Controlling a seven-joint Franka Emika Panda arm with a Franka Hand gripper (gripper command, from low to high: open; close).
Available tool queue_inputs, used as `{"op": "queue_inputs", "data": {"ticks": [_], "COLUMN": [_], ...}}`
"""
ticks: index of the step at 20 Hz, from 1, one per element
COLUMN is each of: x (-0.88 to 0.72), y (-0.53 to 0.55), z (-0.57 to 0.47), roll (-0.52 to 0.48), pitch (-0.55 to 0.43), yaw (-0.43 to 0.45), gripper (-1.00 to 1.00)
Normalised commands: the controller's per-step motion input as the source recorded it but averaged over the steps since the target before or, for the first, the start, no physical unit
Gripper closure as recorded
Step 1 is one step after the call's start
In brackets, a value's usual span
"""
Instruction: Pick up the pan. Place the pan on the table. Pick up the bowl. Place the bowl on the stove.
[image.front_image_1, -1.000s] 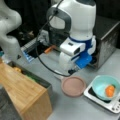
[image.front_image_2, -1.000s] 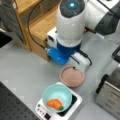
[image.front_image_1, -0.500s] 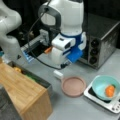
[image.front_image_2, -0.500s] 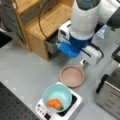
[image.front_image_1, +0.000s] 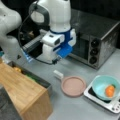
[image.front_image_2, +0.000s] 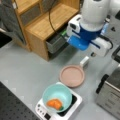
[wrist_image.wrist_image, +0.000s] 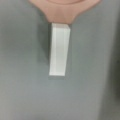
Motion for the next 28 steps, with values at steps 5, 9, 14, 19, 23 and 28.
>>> {"op": "queue_inputs", "data": {"ticks": [5, 9, 14, 19, 23, 28], "x": [-0.23, -0.2, -0.15, -0.08, -0.06, -0.07], "y": [-0.15, -0.14, -0.11, -0.08, -0.08, -0.08], "z": [-0.3, -0.43, -0.38, -0.24, -0.22, -0.18], "roll": [0.234, 0.21, 0.168, 0.08, 0.035, 0.006], "pitch": [-0.203, -0.15, -0.109, -0.072, -0.118, -0.135], "yaw": [0.052, 0.015, 0.014, 0.011, 0.026, 0.023], "gripper": [-1.0, -1.0, -1.0, -1.0, -1.0, -1.0]}}
